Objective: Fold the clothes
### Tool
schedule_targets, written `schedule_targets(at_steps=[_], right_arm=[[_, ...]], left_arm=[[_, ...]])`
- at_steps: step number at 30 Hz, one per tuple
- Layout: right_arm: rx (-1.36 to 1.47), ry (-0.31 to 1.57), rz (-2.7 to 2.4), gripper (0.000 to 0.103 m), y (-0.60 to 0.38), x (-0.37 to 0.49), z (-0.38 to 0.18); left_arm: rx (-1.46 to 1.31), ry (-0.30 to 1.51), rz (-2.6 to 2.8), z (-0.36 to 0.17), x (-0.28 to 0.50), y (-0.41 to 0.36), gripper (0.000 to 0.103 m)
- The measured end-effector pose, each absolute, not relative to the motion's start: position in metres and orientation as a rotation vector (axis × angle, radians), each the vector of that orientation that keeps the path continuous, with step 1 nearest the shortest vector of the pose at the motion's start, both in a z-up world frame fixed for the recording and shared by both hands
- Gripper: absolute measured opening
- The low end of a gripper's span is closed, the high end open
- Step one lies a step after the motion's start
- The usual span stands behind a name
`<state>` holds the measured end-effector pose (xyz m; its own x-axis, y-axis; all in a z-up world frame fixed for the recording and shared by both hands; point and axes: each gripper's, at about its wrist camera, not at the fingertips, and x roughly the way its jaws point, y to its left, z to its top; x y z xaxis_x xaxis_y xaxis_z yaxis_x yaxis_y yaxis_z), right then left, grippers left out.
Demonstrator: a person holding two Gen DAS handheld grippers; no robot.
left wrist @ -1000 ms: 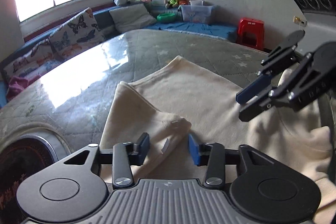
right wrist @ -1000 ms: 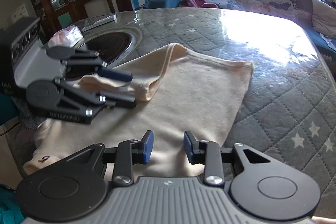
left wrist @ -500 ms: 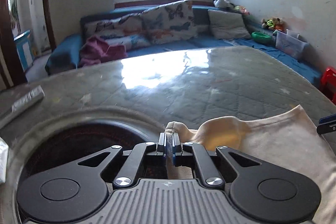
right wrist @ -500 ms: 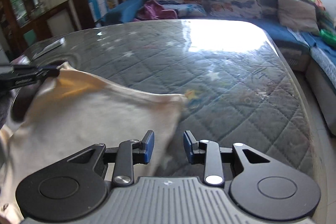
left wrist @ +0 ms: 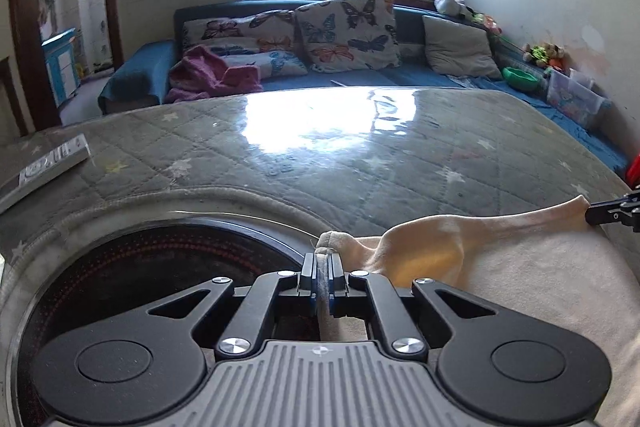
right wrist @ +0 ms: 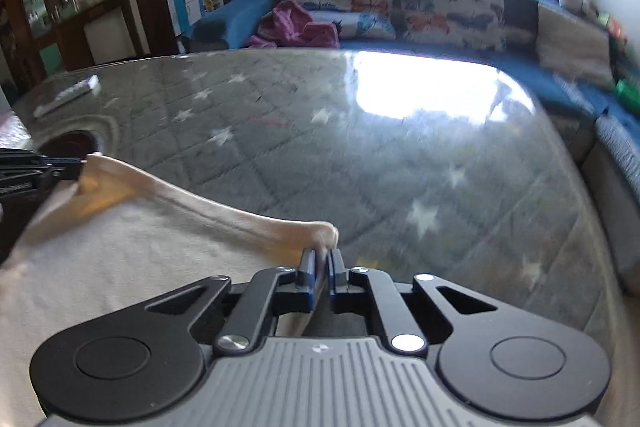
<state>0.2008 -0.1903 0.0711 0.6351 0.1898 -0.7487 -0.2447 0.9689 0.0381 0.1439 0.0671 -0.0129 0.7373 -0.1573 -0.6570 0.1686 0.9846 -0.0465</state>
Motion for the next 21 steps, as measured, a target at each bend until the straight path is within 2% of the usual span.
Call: schedule_targets(at_steps=[3,6,10,15,21], right_arm=[[-0.124,0.831,0.231,0.005,-0.182,0.215,0.070],[-0.157,0.810,0.207,0.013,-0.177,0.224,0.071],[-0.133,0.788,0.227,0.017,-0.177,0.219,0.080],[-0.127,0.801,0.337,0.018,-0.165,0.195,0.090],[-0.186,0.839,0.460,0.019,-0.150,0.140,0.094]], left_arm=[[-0.016,0.713,-0.101,-0.012,0.153,0.075,0.014],[-0.034,0.683,-0.055,-0.001,0.150,0.081,0.014],[-0.031,0.663,-0.167,0.012,0.137,0.070,0.014],[0.039,0.745,-0.253,-0.002,0.142,0.042,0.015],[0.030,0.721,-0.267,0.004,0.127,0.037,0.019]])
